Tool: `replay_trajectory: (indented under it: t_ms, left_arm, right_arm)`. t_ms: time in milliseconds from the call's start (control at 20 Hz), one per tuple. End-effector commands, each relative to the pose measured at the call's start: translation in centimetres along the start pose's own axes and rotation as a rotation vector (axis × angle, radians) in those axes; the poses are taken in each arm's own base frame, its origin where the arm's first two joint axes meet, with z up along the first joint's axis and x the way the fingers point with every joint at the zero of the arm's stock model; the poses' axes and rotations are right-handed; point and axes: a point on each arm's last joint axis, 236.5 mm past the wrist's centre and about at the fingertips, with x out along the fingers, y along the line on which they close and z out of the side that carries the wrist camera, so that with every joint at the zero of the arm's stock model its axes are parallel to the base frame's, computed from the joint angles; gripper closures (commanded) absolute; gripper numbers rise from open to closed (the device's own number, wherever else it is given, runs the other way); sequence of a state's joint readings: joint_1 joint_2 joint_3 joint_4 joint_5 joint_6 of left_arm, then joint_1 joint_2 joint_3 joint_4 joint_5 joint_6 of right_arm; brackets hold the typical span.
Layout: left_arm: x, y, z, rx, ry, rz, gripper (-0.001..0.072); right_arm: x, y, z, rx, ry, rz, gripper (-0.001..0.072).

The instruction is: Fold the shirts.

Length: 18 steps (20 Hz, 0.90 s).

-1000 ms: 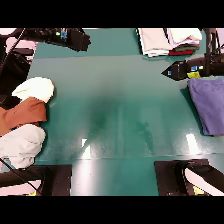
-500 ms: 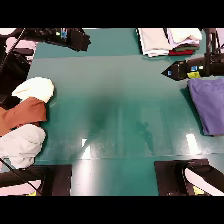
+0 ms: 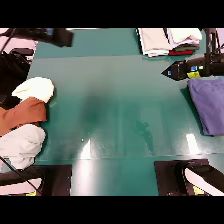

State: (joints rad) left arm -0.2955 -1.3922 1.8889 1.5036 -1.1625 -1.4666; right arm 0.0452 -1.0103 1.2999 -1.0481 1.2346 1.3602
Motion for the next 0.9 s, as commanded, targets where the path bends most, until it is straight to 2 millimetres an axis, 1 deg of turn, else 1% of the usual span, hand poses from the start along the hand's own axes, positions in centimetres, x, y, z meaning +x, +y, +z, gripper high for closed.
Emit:
replay_trajectory:
  t_ms: [0,50,100,150,200,300,400,450,500,550,600,650,700,750,800,850]
  left_arm:
    - [0.3,12.2,-6.9,-0.122,0.191,0.255,0.0683]
    - [0.7,14.6,-9.5,-0.164,0.243,0.287,0.067]
    - [1.4,16.6,-12.4,-0.207,0.297,0.311,0.0359]
    - [2.1,18.1,-15.0,-0.244,0.334,0.331,0.0091]
    - [3.0,19.5,-17.7,-0.29,0.361,0.35,0.0096]
    - [5.1,21.1,-22.3,-0.33,0.396,0.367,0.0097]
    - [7.3,21.5,-26.2,-0.356,0.451,0.359,0.0097]
    - [8.4,21.2,-27.6,-0.369,0.485,0.344,0.0097]
    - [9.5,21.0,-28.8,-0.378,0.514,0.331,0.0096]
    - [10.3,20.9,-29.6,-0.383,0.53,0.322,0.0097]
    - [10.8,20.8,-29.8,-0.391,0.531,0.315,0.0097]
    - [11.0,20.9,-29.7,-0.392,0.523,0.316,0.0098]
    - [10.9,21.0,-29.2,-0.389,0.508,0.319,0.0113]
    - [10.7,21.2,-28.7,-0.387,0.5,0.322,0.0326]
    - [10.4,21.4,-27.8,-0.381,0.485,0.328,0.0637]
    - [9.8,21.7,-26.4,-0.378,0.466,0.333,0.0685]
  right_arm:
    - [0.0,0.0,0.4,-0.001,-0.015,-0.002,0.0692]
    - [0.0,0.0,0.5,-0.001,-0.022,-0.003,0.0692]
    - [0.0,-0.1,0.6,-0.001,-0.025,-0.004,0.0692]
    - [0.0,-0.1,0.6,-0.001,-0.026,-0.004,0.0692]
    - [0.0,-0.1,0.7,-0.001,-0.03,-0.005,0.0692]
    - [0.0,-0.1,0.7,-0.001,-0.031,-0.005,0.0692]
    - [0.0,-0.1,0.8,-0.001,-0.032,-0.005,0.0692]
    - [0.0,-0.1,0.8,-0.001,-0.032,-0.006,0.0692]
    - [0.0,-0.1,0.8,-0.001,-0.032,-0.006,0.0692]
    - [0.0,-0.1,0.8,-0.001,-0.032,-0.006,0.0692]
    - [0.0,-0.1,0.8,-0.001,-0.032,-0.006,0.0692]
    - [0.0,-0.1,0.8,-0.001,-0.032,-0.006,0.0692]
    - [0.0,-0.1,0.8,-0.001,-0.033,-0.006,0.0692]
    - [0.0,-0.1,0.9,-0.001,-0.037,-0.007,0.0692]
    - [-0.1,-0.1,1.0,-0.001,-0.044,-0.008,0.0692]
    - [-0.1,-0.1,1.3,0.0,-0.054,-0.008,0.0692]
